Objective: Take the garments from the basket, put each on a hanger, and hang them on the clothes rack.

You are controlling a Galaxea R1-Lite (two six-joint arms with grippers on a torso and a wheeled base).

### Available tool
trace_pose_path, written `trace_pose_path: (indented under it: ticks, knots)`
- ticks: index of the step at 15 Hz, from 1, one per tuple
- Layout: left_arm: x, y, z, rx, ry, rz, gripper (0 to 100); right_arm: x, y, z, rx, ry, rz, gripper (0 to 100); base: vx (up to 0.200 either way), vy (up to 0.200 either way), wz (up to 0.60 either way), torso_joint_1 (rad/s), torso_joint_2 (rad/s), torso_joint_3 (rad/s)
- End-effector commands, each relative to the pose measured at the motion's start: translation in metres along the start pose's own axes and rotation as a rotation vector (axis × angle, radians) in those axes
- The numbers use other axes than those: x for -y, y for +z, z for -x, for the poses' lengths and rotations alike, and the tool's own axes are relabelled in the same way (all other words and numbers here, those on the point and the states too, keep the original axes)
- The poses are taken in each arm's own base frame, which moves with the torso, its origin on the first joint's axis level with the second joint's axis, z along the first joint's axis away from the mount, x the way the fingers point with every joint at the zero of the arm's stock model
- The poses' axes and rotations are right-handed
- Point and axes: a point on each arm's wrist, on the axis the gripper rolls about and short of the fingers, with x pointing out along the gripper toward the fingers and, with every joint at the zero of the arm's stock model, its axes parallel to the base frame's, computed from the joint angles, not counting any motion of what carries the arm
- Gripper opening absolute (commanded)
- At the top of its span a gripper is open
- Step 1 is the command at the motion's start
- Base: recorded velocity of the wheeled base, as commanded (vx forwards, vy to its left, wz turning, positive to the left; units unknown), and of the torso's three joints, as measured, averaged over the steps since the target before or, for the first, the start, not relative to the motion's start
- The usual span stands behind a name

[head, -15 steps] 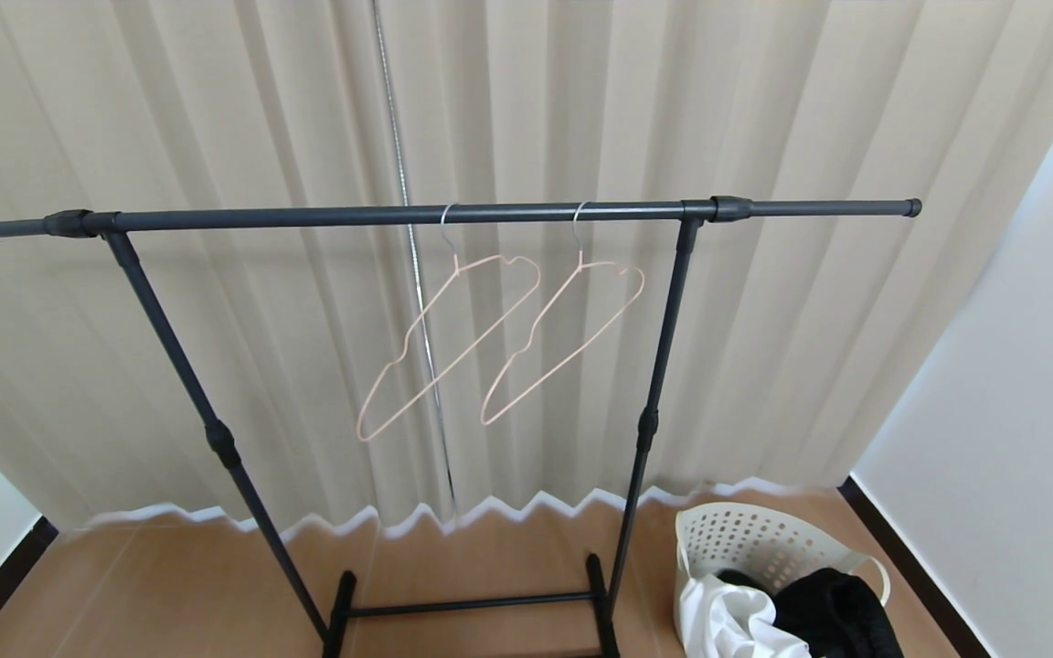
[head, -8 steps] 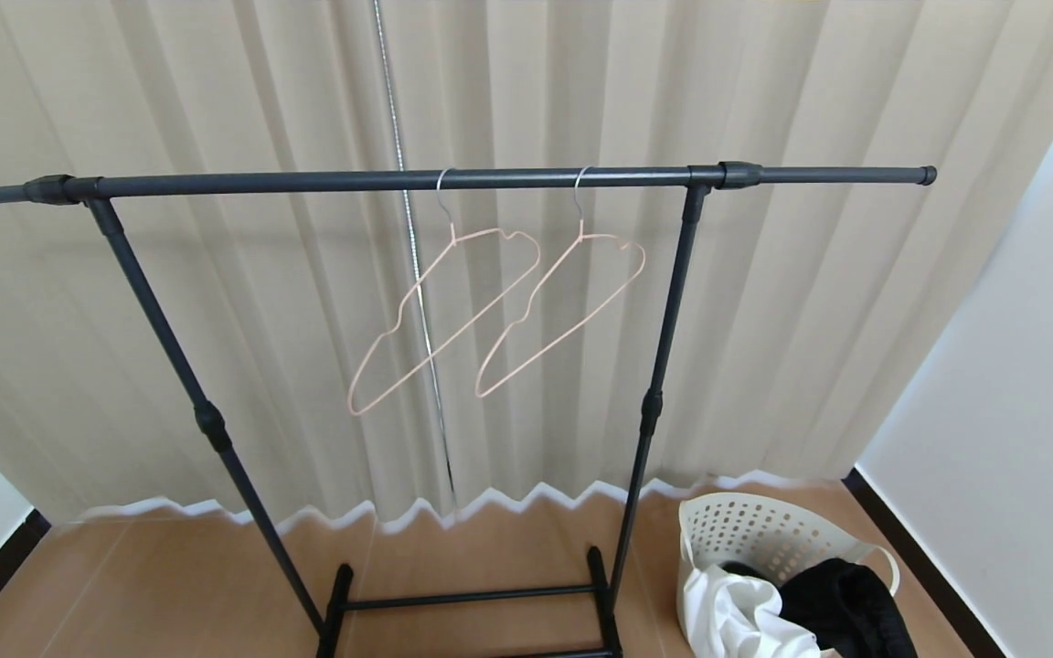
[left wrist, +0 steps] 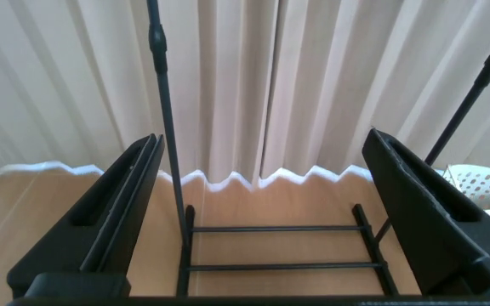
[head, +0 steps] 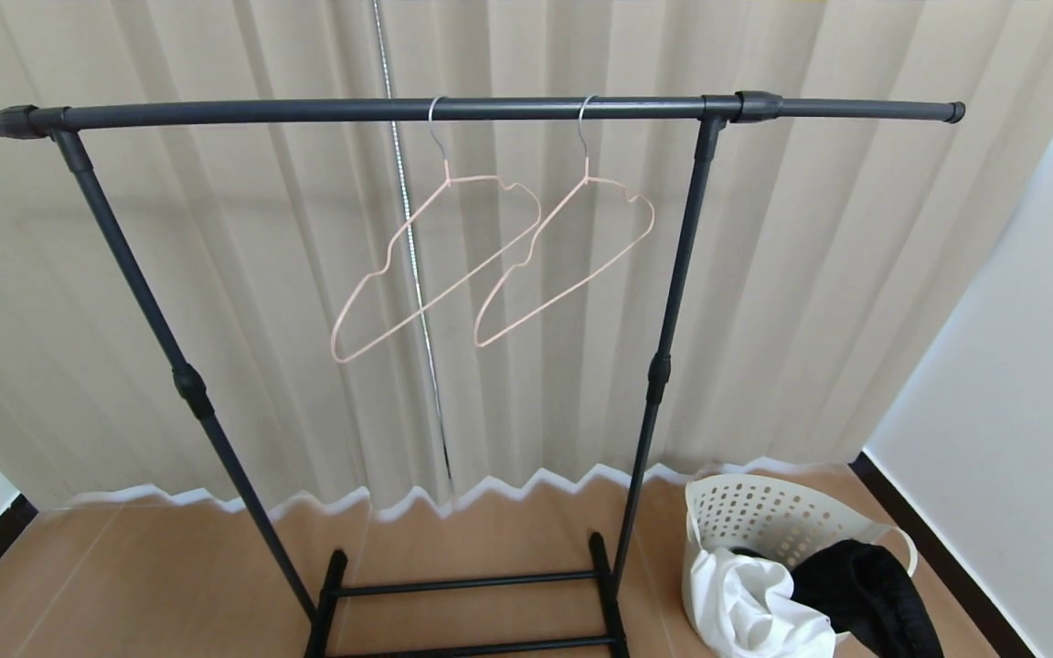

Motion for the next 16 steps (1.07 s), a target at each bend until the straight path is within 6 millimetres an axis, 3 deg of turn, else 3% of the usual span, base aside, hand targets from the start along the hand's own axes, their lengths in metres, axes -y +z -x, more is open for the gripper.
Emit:
trace_pose_path:
  ticks: [1, 16]
  knots:
    - [0.0000, 0.0001, 0.0000, 0.001, 0.001, 0.001, 100, 0.0000, 0.0001, -0.0001, -0.001, 0.001, 0.000, 100, 0.000, 0.000, 0.00, -0.193, 0.54, 0.339]
    - [0.0000, 0.0001, 0.0000, 0.001, 0.000, 0.002, 100, 0.0000, 0.0001, -0.0001, -0.001, 0.001, -0.001, 100, 0.000, 0.000, 0.00, -0.130, 0.48, 0.354]
